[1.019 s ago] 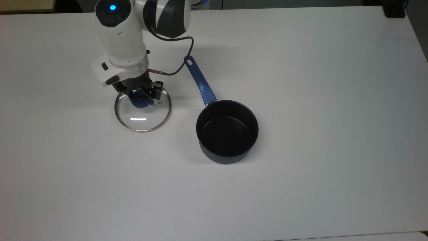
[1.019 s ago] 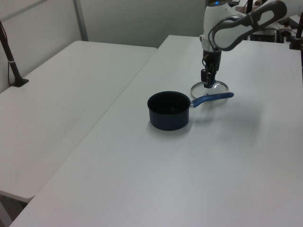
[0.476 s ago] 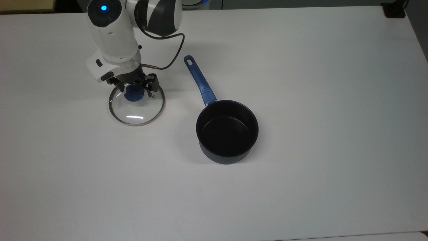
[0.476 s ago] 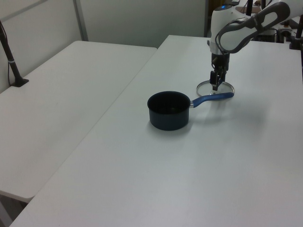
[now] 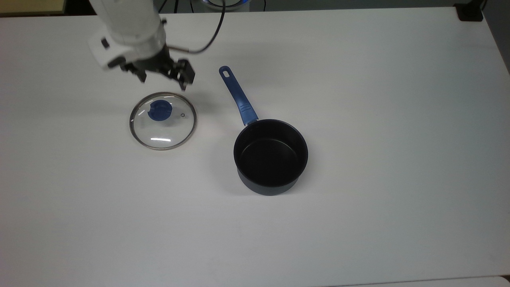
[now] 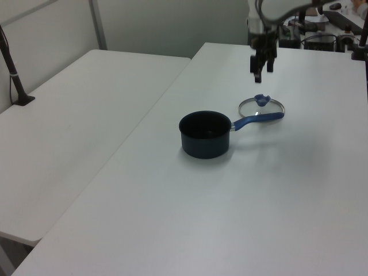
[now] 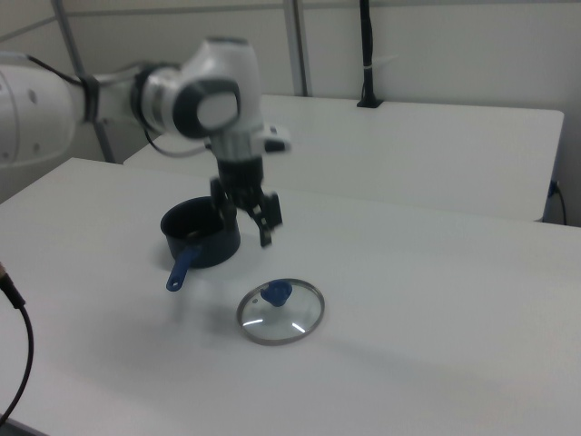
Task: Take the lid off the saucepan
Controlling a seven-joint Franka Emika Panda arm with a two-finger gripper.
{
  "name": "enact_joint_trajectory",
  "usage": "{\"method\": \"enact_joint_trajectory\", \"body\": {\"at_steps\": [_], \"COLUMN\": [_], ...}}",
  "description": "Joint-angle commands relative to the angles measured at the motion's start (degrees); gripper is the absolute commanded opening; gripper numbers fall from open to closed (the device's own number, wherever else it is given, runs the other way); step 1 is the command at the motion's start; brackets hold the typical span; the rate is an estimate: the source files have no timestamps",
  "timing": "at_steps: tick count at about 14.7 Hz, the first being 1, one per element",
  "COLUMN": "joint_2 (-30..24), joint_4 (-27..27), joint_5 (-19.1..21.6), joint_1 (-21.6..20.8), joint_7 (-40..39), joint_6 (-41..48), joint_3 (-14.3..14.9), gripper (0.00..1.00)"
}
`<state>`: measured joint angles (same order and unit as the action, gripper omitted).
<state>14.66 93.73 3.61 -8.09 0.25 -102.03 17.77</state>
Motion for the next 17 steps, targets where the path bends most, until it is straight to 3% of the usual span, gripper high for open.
{"method": "enact_joint_trajectory", "body": {"at_steps": [1, 3, 6, 8, 11, 17], "joint_2": [-3.5, -5.6, -8.8, -11.0, -11.5, -11.9], "joint_4": [-6.5, -7.8, -7.9, -7.6, -7.8, -7.4], "joint_5": [-1.8, -2.7, -4.7, -4.6, -4.2, -4.2], "joint_1": [-0.5, -0.5, 0.4, 2.0, 3.7, 3.7], "joint_7": [1.3, 1.4, 1.2, 0.4, -3.8, -3.3], "joint_6": [7.3, 10.2, 15.7, 16.5, 16.2, 16.7], "joint_3": [-2.0, -2.7, -7.6, -8.9, -8.5, -8.2], "gripper": [1.00, 1.00, 1.00, 1.00, 1.00, 1.00]}}
